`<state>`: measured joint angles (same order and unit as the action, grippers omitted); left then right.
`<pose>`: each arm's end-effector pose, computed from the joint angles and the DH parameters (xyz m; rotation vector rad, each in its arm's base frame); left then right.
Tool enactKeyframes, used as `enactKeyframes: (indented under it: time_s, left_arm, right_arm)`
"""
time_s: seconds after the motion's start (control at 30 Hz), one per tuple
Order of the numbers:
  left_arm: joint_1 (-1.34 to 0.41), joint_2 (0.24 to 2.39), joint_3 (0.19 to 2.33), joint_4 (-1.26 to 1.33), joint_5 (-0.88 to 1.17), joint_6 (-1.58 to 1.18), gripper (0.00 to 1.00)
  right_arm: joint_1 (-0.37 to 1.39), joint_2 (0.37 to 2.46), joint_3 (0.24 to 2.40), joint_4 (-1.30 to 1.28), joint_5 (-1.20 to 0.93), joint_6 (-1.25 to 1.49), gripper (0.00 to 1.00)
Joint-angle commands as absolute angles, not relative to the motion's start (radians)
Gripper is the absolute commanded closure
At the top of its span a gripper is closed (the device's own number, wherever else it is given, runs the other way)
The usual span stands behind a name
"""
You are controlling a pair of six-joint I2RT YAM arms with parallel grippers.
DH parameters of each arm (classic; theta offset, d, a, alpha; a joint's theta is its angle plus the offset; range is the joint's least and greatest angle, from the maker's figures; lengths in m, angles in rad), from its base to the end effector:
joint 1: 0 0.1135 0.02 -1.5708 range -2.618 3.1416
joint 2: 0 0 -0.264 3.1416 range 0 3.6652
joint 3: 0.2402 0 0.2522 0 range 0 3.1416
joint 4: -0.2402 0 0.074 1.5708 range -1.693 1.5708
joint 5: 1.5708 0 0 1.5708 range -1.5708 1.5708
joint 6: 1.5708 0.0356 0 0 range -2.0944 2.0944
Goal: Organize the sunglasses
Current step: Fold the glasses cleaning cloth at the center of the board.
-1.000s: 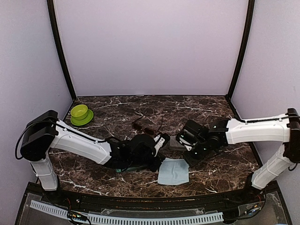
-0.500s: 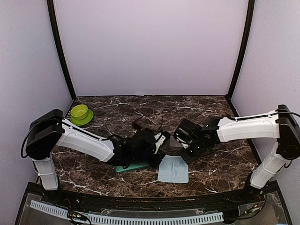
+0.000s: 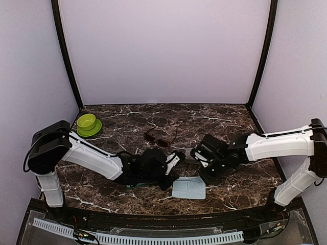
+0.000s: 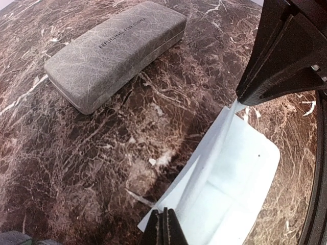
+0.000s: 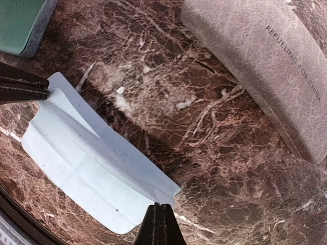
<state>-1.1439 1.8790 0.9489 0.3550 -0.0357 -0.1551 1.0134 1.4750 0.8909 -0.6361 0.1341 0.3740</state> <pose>0.1612 -0.3513 0.1449 1.0405 1.9759 -0.7023 0.1467 0.2264 0.1886 -0.8430 2.6517 0.1714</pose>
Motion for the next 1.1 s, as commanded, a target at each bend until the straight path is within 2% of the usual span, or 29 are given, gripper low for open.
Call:
enactKeyframes:
  time_s: [0.0, 1.07]
  left_arm:
    - [-1.155, 1.813, 0.919, 0.352, -0.014, -0.136, 1.00]
    - [-1.234, 1.812, 0.900, 0.252, -0.097, -0.147, 1.00]
  right_arm:
    - [1.041, 1.447, 0.869, -0.620, 0.127, 0.405, 1.00]
    - [1.127, 1.414, 0.799, -0.601, 0.072, 0.450, 1.00]
